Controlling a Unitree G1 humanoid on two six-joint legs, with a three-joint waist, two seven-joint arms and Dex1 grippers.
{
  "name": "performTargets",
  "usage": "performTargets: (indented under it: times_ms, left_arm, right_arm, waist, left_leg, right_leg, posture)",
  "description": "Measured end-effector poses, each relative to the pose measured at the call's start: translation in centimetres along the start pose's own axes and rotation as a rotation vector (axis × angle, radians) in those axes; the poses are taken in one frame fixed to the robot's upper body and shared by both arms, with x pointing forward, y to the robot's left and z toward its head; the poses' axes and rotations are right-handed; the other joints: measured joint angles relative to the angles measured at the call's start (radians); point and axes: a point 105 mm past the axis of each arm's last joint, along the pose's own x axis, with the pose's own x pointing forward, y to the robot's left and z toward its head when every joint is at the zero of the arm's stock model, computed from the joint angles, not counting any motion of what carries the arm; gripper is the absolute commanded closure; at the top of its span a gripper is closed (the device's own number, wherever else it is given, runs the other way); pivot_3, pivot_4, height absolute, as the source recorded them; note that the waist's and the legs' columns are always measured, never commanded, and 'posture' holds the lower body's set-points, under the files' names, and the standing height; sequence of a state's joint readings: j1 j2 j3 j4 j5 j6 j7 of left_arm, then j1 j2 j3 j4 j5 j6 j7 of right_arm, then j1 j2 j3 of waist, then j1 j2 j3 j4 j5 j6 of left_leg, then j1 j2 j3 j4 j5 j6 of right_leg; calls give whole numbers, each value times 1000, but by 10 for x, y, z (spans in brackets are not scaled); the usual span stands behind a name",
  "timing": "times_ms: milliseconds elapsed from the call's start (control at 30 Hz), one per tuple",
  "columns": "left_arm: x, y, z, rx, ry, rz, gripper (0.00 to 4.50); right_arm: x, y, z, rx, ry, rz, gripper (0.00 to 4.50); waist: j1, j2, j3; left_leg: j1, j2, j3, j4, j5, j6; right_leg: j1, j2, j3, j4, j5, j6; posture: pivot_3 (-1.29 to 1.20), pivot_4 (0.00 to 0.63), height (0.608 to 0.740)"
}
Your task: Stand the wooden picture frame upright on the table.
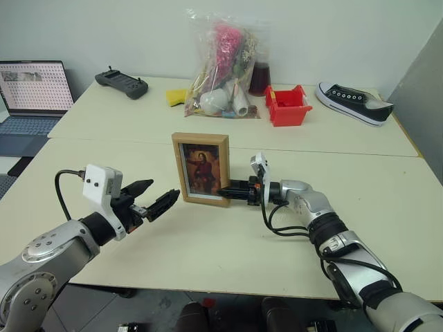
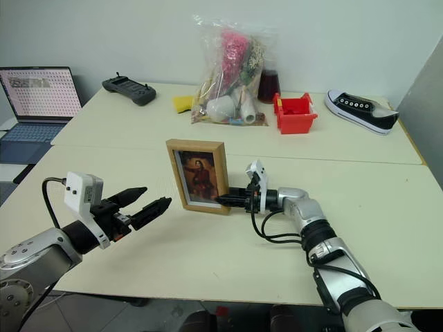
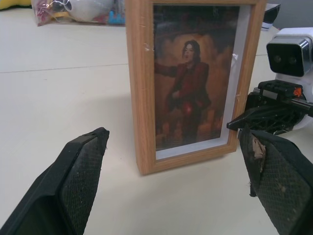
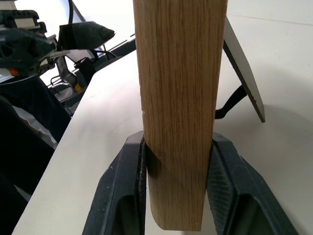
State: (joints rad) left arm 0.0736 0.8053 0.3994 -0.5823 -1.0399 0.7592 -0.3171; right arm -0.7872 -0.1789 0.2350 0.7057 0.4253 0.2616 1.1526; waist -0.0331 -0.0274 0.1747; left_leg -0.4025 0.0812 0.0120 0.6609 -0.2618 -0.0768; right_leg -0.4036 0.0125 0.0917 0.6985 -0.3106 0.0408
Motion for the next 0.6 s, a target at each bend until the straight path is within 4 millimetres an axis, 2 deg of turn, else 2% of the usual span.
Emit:
performTargets:
  times_ms: [100,167,333,400,500,600]
  left_arm:
    - [1,2,1,9,-2,-3,0]
    - [2,4,3,12,-6,-6,0]
    - [7,7,6,24,-4,-27,0]
    - [7,10,5,23,14,-37,0]
    - [9,17,7,17,50,-51,0]
    - [10,23,14,48,97,-84,0]
  right_arm:
    - [-7,-3,-5,7,10,-24,1584]
    - [-10,-4,-4,2,13,-31,1249]
    - [-22,-5,-1,-50,43,-47,87]
    - [-40,-3,-4,-80,85,-54,33]
    - [-78,0,-6,-124,183,-97,33]
    - [-107,11,14,-178,230,-137,33]
  waist:
    - [0,0,0]
    - [-1,0,0]
    - [1,0,0]
    - [3,0,0]
    - [6,0,0]
    - [-1,0,1]
  left_leg:
    - [0,0,0,0,0,0]
    - [0,0,0,0,0,0]
    - [0,0,0,0,0,0]
    - [-1,0,0,0,0,0]
    - [-1,-1,0,0,0,0]
    - [0,0,0,0,0,0]
  right_leg:
    - [0,0,0,0,0,0]
    - [0,0,0,0,0,0]
    - [0,0,0,0,0,0]
    - [0,0,0,-1,0,0]
    - [-1,0,0,0,0,0]
    - [-1,2,1,0,0,0]
  posture:
    - [0,150,740]
    - [0,150,740]
    - [0,150,740]
    - [0,150,740]
    - [0,150,740]
    - [0,150,740]
